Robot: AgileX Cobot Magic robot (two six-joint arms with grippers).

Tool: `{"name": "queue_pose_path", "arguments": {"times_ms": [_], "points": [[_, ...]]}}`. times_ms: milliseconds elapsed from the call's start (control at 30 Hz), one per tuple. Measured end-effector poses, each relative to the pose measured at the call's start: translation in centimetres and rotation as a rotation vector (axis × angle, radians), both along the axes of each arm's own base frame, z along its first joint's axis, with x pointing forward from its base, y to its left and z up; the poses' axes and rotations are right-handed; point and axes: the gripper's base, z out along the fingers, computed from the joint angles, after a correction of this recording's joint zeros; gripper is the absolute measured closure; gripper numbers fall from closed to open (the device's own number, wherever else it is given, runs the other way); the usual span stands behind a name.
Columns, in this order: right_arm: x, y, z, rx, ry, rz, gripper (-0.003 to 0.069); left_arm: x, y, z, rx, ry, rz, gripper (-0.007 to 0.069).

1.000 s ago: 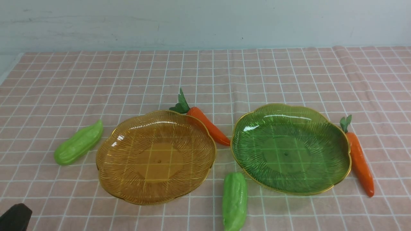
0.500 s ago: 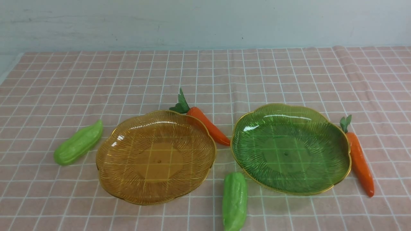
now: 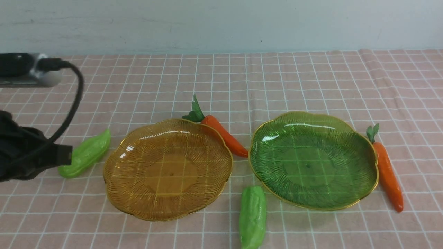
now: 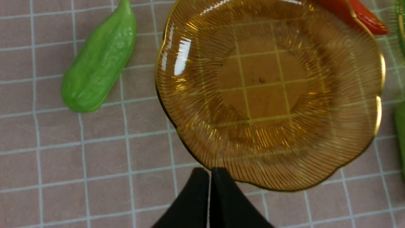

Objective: Put different types of vegetables on the plate.
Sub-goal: 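Put the green cucumber next to the left plate into that plate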

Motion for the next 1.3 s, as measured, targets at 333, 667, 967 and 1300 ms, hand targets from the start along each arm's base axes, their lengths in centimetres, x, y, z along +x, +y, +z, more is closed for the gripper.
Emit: {"name": "queue_pose_path", "arguments": {"times_ms": [333, 667, 967, 1300], "points": [[1.4, 0.4, 3.1, -0.213, 0.336, 0.126, 0.0674, 10.4, 3.9, -6.8, 0.046, 0.223, 0.019, 0.0586], [1.3, 0.7, 3.1, -0.178, 0.343, 0.15, 0.0674, 12.9, 5.7, -13.0, 0.278, 0.295, -0.087, 0.0065], [1.3, 0.8, 3.1, -0.162, 0.342, 0.159, 0.0674, 13.7, 5.8, -16.1, 0.278, 0.341, -0.096, -0.005], [1.3, 0.9, 3.1, -0.158, 0.342, 0.161, 0.0674, 13.6, 6.2, -13.5, 0.233, 0.442, 0.168, 0.0317]]}}
